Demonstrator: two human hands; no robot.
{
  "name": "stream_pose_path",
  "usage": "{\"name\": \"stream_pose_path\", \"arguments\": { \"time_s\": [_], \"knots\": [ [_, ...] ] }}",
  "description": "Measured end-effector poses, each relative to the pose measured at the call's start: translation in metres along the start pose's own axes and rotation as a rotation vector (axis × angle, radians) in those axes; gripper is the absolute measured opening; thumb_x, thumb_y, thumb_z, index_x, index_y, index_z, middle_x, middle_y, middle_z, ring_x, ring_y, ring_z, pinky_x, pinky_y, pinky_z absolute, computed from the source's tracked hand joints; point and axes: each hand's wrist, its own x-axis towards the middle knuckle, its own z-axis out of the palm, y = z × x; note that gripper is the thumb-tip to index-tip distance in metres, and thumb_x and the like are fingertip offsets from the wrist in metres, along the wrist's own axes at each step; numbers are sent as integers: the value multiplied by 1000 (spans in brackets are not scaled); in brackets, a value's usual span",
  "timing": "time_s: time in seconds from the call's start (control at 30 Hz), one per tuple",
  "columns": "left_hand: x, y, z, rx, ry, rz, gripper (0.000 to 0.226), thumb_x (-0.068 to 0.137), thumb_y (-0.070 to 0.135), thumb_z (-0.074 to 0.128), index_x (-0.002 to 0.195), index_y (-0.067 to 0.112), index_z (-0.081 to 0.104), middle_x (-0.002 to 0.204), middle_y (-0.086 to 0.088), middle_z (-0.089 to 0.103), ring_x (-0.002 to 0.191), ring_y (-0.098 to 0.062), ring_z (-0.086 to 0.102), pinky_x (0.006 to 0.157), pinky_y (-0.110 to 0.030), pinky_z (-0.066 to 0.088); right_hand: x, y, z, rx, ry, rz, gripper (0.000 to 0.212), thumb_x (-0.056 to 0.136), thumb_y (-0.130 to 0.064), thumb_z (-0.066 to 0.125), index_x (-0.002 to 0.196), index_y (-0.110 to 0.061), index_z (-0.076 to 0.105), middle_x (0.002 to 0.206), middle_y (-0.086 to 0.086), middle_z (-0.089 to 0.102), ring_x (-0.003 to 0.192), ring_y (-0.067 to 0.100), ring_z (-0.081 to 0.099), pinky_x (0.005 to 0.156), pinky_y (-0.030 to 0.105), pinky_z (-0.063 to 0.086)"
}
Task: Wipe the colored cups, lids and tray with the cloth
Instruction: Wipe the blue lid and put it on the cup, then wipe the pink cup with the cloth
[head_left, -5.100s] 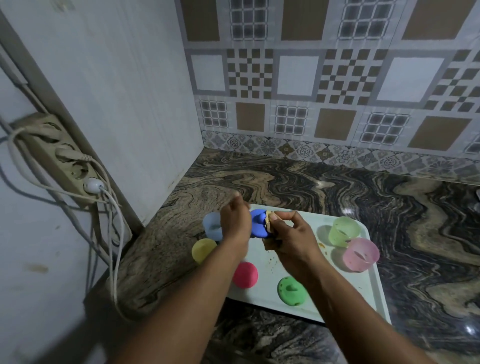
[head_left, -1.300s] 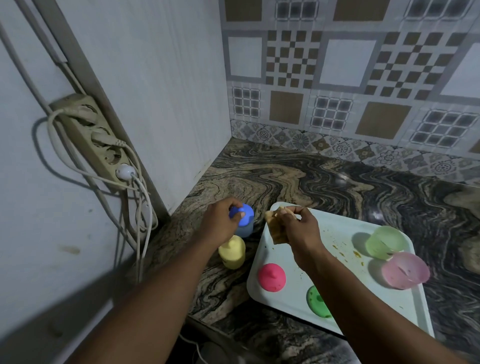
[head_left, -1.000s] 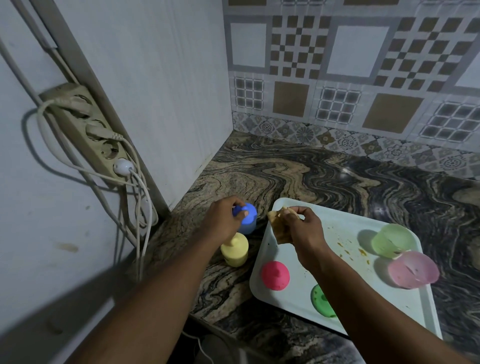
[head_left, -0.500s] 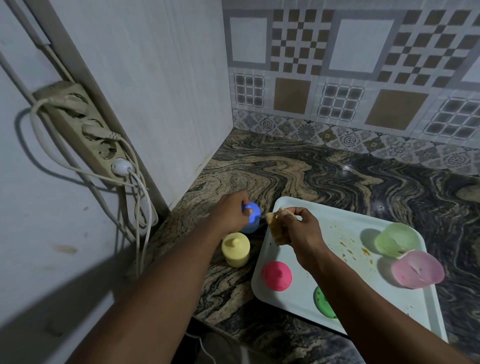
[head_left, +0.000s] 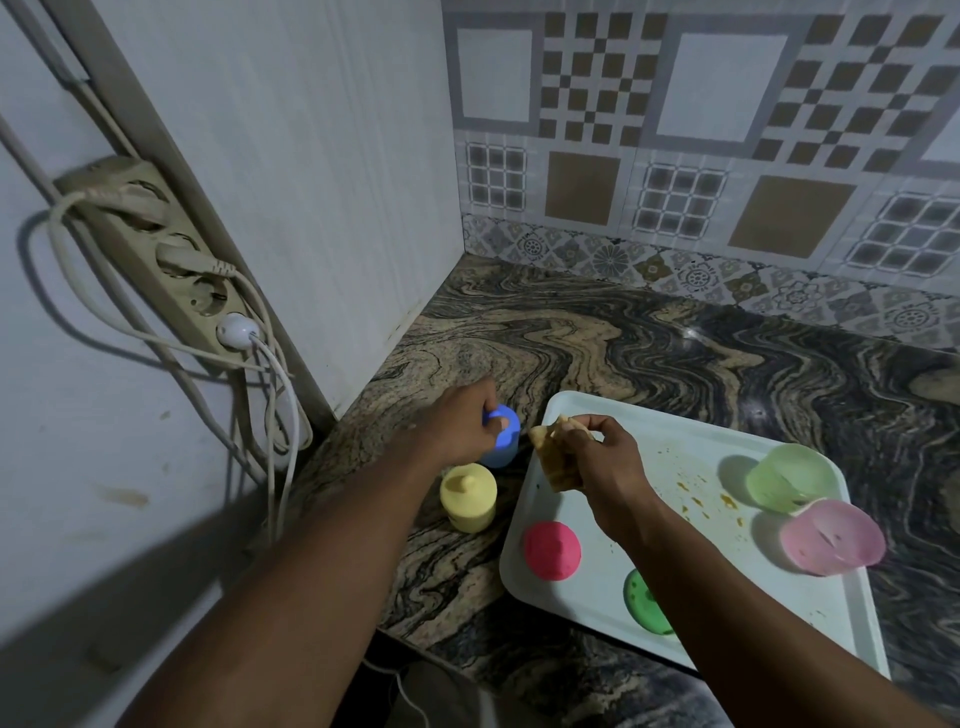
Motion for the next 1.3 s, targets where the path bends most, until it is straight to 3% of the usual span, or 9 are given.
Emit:
{"name": "stream_pose_path", "arguments": {
  "time_s": [0.3, 0.47, 0.6, 0.67, 0.83, 0.93, 1.03, 1.13, 1.3],
  "knots": [
    [-8, 8, 7, 103, 46, -58, 18, 98, 34, 54, 96, 19, 44, 81, -6, 56, 74, -29, 52, 63, -40, 42, -2, 1, -1, 290, -102, 306, 30, 104, -20, 47, 112, 2, 66, 104, 20, 76, 81, 28, 71, 64, 35, 57],
    [-9, 12, 11, 141, 54, -117, 21, 98, 31, 53, 112, 19, 41, 98, -13, 61, 77, -30, 54, 62, -36, 40, -10, -1, -20, 513, -167, 459, 53, 105, -41, 41, 115, 5, 66, 56, 7, 63, 41, 17, 57, 47, 27, 54],
    [-8, 21, 10, 102, 73, -85, 46, 96, 38, 56, 132, 16, 38, 128, -17, 58, 110, -36, 58, 86, -45, 50, -19, -6, -42, 455, -239, 353, 47, 93, -44, 63, 93, -1, 80, 92, 17, 72, 79, 26, 68, 89, 38, 55],
    [-8, 31, 7, 112, 84, -69, 51, 96, 42, 56, 135, 16, 37, 135, -15, 54, 120, -36, 52, 93, -49, 49, -24, -11, -53, 398, -264, 337, 31, 87, -30, 74, 99, -2, 79, 100, 20, 63, 82, 26, 64, 91, 38, 58],
    [-8, 68, 10, 145, 92, 14, 51, 96, 40, 55, 139, 17, 39, 140, -12, 49, 126, -33, 47, 98, -48, 45, -34, -19, -81, 406, -139, 328, 36, 93, -1, 54, 128, 7, 60, 118, 24, 68, 84, 31, 71, 63, 37, 62],
    [-9, 98, 22, 140, 98, 67, 47, 96, 39, 56, 136, 19, 44, 139, -9, 51, 127, -31, 47, 100, -44, 44, -37, -27, -102, 401, -55, 289, 21, 97, -13, 52, 106, -5, 69, 109, 22, 73, 87, 35, 71, 78, 45, 60],
    [-13, 131, 37, 104, 124, 133, 36, 94, 36, 58, 126, 21, 51, 131, -6, 57, 120, -29, 51, 95, -40, 45, -42, -37, -125, 415, -4, 246, 20, 89, -25, 58, 84, -10, 70, 88, 22, 69, 70, 36, 66, 70, 39, 60],
    [-16, 171, 60, 64, 94, 214, 23, 94, 35, 58, 114, 25, 58, 121, 3, 62, 106, -25, 58, 85, -34, 45, -51, -53, -159, 491, 76, 167, 38, 100, -25, 42, 85, -5, 71, 85, 18, 76, 71, 32, 72, 69, 41, 56],
    [-26, 232, 108, 74, 20, 340, 18, 91, 31, 60, 107, 26, 67, 113, 4, 67, 114, -22, 54, 95, -39, 48, -53, -68, -225, 533, 318, -4, 20, 96, -25, 51, 88, -11, 64, 89, 14, 68, 78, 30, 67, 73, 43, 60]
  ]
}}
